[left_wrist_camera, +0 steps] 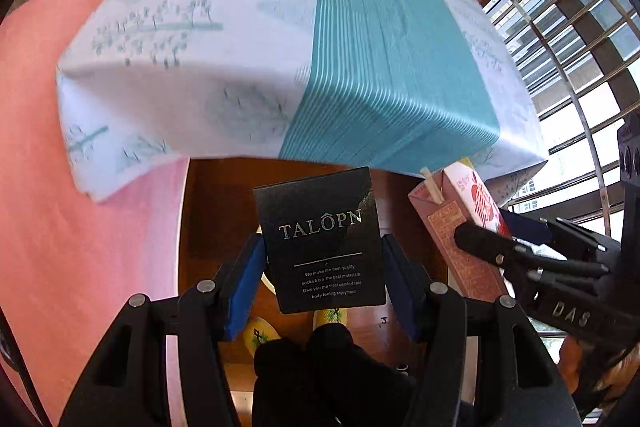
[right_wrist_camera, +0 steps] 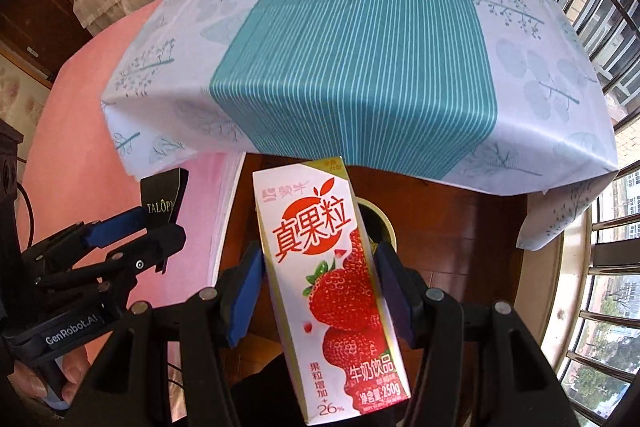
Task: Collect trash
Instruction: 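Carry the milk carton over the bin and open the right tool while the left tool drops the black card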
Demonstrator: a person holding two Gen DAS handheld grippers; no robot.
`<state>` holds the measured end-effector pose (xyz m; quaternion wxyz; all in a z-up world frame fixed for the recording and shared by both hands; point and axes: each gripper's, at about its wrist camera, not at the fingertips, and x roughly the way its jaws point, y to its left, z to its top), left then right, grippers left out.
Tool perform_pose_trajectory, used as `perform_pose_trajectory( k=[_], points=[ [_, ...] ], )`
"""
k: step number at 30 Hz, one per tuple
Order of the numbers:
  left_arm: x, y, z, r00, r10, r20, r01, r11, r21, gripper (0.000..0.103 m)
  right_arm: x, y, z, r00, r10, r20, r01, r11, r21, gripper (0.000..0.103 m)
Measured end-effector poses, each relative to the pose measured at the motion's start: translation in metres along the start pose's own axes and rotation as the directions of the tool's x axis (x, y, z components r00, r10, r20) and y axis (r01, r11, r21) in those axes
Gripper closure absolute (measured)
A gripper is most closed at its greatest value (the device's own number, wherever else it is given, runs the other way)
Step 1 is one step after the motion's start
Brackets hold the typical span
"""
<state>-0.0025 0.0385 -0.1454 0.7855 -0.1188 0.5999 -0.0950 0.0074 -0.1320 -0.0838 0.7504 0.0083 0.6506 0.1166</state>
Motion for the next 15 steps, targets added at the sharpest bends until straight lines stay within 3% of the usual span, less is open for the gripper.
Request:
perform_pose_trajectory(
  k=[8, 15],
  points=[
    [0.099, 0.018, -0.026, 0.998, 0.027, -0.063, -0.030, 0.998, -0.050, 0.047, 0.103, -0.018, -0.033, 0.994, -0.043, -0.097, 0.045, 0.999, 0.019, 0.046],
    [0.195, 0.033, -0.039, 0.993, 0.052, -0.106, -0.058, 0.997, -0.056, 0.046, 0.201, -0.053, -0.051, 0.991, -0.013, -0.136, 0.028, 0.993, 0.111, 0.046]
  ],
)
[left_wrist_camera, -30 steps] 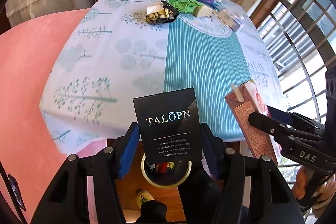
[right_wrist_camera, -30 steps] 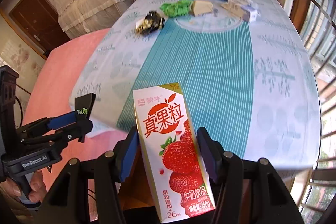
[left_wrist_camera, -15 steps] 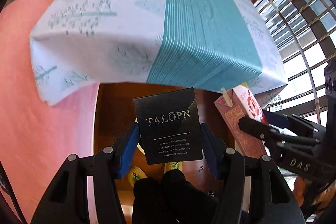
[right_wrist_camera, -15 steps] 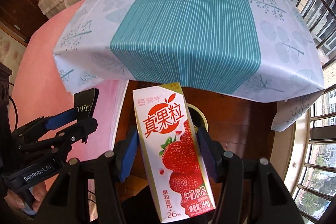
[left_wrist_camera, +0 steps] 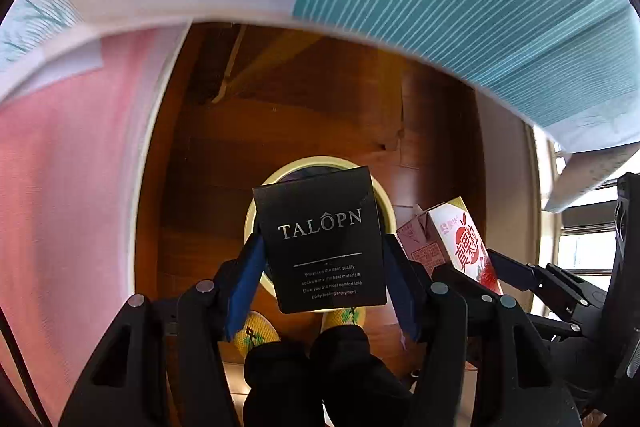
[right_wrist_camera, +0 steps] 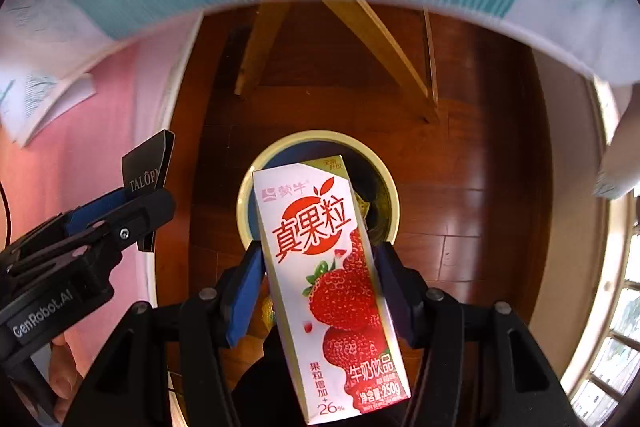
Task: Collect trash
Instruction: 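Carry the milk carton over the bin and open the right tool while the left tool drops the black card, then raise both tools back toward the table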
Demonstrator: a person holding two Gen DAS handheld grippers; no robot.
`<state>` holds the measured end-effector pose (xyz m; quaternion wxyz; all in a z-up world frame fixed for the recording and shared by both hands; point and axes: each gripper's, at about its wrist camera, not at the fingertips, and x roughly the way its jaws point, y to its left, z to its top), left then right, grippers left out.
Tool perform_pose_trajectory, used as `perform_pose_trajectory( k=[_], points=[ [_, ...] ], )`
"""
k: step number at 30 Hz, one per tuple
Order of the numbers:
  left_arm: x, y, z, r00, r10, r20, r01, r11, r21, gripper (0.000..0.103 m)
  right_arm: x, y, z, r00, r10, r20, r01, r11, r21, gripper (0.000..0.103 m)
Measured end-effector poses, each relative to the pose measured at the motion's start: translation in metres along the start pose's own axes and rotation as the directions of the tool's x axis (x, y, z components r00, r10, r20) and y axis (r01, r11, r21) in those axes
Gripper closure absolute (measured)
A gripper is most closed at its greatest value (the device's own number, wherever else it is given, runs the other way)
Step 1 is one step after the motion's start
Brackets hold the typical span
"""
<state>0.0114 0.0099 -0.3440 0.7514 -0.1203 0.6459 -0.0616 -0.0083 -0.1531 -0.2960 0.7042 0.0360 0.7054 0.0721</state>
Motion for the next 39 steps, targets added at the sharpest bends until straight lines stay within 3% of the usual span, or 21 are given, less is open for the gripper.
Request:
perform_pose_trajectory(
  k=[9, 12, 16, 21, 29, 39],
  points=[
    [0.082, 0.011, -0.003, 0.999, 0.045, -0.007, -0.045, 0.999, 0.000, 0.043, 0.089, -0.026, 0.011, 0.996, 0.082, -0.017, -0.081, 0.993, 0.086, 0.046],
    [0.094, 0.014, -0.008, 0.999, 0.038, -0.021, -0.038, 0.999, 0.010, 0.036, 0.103, -0.035, 0.016, 0.993, 0.118, -0.016, -0.115, 0.984, 0.136, 0.044],
    [0.100, 0.019, -0.009, 0.998, 0.050, -0.035, -0.051, 0.999, -0.006, 0.010, 0.109, -0.039, 0.018, 0.994, 0.110, -0.011, -0.107, 0.981, 0.164, 0.036],
    [0.089, 0.023, -0.008, 0.998, 0.056, -0.022, -0.056, 0.998, -0.029, 0.009, 0.099, -0.042, 0.016, 0.995, 0.099, -0.003, -0.097, 0.980, 0.175, 0.036],
    [0.029, 0.008, -0.010, 0.997, 0.073, 0.001, -0.073, 0.997, 0.009, 0.009, 0.036, -0.036, 0.008, 0.997, 0.077, 0.009, -0.078, 0.979, 0.187, 0.036],
    [-0.125, -0.016, -0.005, 0.996, 0.021, 0.084, -0.024, 0.999, 0.033, 0.009, -0.110, -0.014, 0.006, 0.996, 0.056, 0.071, -0.067, 0.986, 0.150, 0.036]
  ],
)
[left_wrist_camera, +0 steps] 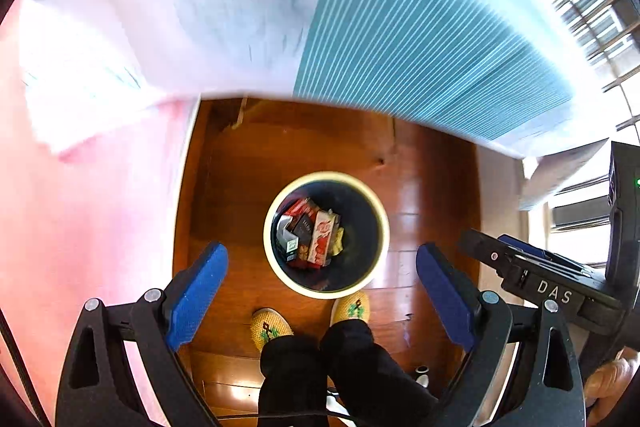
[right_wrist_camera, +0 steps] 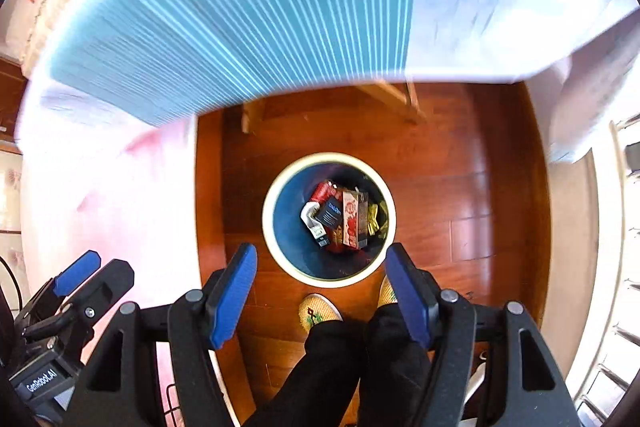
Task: Collect trash
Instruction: 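Raise both tools back toward the table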
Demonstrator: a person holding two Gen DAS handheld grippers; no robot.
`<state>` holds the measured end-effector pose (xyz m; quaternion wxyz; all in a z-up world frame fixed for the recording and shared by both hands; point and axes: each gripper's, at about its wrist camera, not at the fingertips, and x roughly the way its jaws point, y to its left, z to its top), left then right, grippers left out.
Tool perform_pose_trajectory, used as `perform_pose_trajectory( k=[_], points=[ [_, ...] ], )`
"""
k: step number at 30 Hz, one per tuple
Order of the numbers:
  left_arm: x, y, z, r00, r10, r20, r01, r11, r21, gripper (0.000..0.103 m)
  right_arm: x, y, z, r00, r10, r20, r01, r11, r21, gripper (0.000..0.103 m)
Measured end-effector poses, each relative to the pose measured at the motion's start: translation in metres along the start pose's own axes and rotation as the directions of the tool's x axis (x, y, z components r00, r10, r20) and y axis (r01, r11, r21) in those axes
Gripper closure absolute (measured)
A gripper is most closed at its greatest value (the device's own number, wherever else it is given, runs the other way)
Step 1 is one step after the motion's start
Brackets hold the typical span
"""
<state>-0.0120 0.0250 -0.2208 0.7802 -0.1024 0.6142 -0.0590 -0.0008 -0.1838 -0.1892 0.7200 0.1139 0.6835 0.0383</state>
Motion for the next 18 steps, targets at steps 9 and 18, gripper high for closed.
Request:
perform_pose_trajectory(
  k=[9, 18],
  points=[
    [-0.131, -0.020, 0.018, 0.985, -0.030, 0.170, 0.015, 0.996, 0.088, 0.009, -0.129, 0.035, 0.007, 0.982, 0.009, 0.190, 0.012, 0.994, -0.109, 0.036],
    [-0.204, -0.034, 0.051, 0.949, 0.005, 0.316, -0.068, 0.980, 0.189, 0.009, -0.199, 0.043, 0.025, 0.933, 0.020, 0.358, 0.004, 0.998, -0.068, 0.036]
  ],
)
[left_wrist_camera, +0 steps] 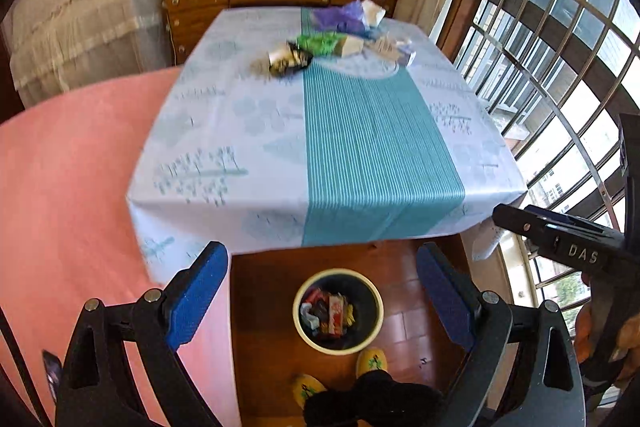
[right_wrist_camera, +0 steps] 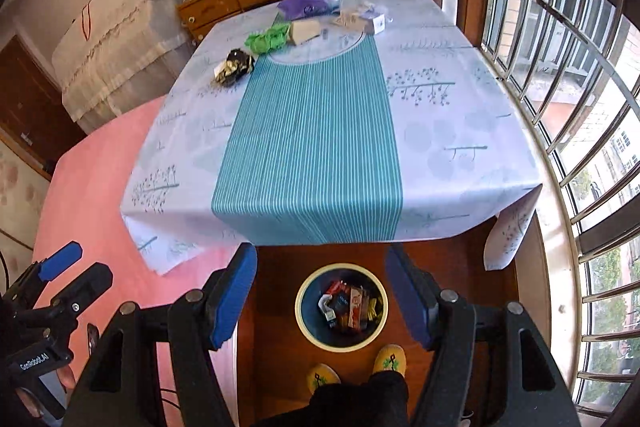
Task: Collect trash
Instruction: 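Raise both tools back toward the table, then grasp the clear plastic bottle with the right tool while the left tool grasps the purple-white box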
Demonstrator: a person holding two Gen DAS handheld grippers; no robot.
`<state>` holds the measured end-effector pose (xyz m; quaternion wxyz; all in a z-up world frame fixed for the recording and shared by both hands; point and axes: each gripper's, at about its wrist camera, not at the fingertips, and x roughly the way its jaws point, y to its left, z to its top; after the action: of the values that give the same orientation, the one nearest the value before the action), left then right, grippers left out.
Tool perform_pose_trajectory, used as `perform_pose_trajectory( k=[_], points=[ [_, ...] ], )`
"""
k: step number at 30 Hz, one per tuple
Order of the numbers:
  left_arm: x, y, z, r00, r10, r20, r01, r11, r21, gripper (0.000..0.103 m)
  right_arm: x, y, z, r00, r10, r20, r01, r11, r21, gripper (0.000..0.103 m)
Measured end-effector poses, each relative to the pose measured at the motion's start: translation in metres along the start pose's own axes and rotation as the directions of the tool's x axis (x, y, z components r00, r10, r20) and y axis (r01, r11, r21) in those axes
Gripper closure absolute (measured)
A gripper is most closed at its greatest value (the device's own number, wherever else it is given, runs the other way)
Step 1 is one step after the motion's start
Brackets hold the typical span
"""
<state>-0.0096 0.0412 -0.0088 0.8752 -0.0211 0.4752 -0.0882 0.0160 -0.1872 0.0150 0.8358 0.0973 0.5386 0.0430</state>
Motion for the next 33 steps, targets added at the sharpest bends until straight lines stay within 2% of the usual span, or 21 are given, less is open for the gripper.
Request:
perform_pose_trajectory(
  k=[10, 18, 24, 29, 33],
  points=[
    [-0.012, 0.014, 0.059, 0.999, -0.017, 0.045, 0.017, 1.000, -0.012, 0.009, -0.029, 0.001, 0.041, 0.989, -0.028, 0.142, 0.025, 0.999, 0.024, 0.036],
    [0.024, 0.002, 0.092, 0.999, -0.034, -0.014, 0.033, 0.999, -0.018, 0.009, -0.007, -0.012, 0.081, 0.990, -0.022, 0.139, 0.023, 1.000, -0.011, 0.036],
    [0.068, -0.018, 0.132, 1.000, 0.002, -0.030, -0.002, 1.000, -0.017, 0.012, 0.034, -0.034, 0.141, 0.993, 0.023, 0.114, -0.016, 0.998, -0.064, 0.036],
    [0.118, -0.041, 0.187, 0.997, 0.011, -0.074, -0.017, 0.997, -0.080, 0.015, 0.076, -0.061, 0.210, 0.996, 0.065, 0.066, -0.058, 0.993, -0.103, 0.036],
    [0.156, -0.072, 0.235, 0.995, 0.014, -0.103, -0.023, 0.996, -0.086, 0.015, 0.102, -0.088, 0.265, 0.992, 0.119, 0.028, -0.116, 0.988, -0.101, 0.036]
  ],
)
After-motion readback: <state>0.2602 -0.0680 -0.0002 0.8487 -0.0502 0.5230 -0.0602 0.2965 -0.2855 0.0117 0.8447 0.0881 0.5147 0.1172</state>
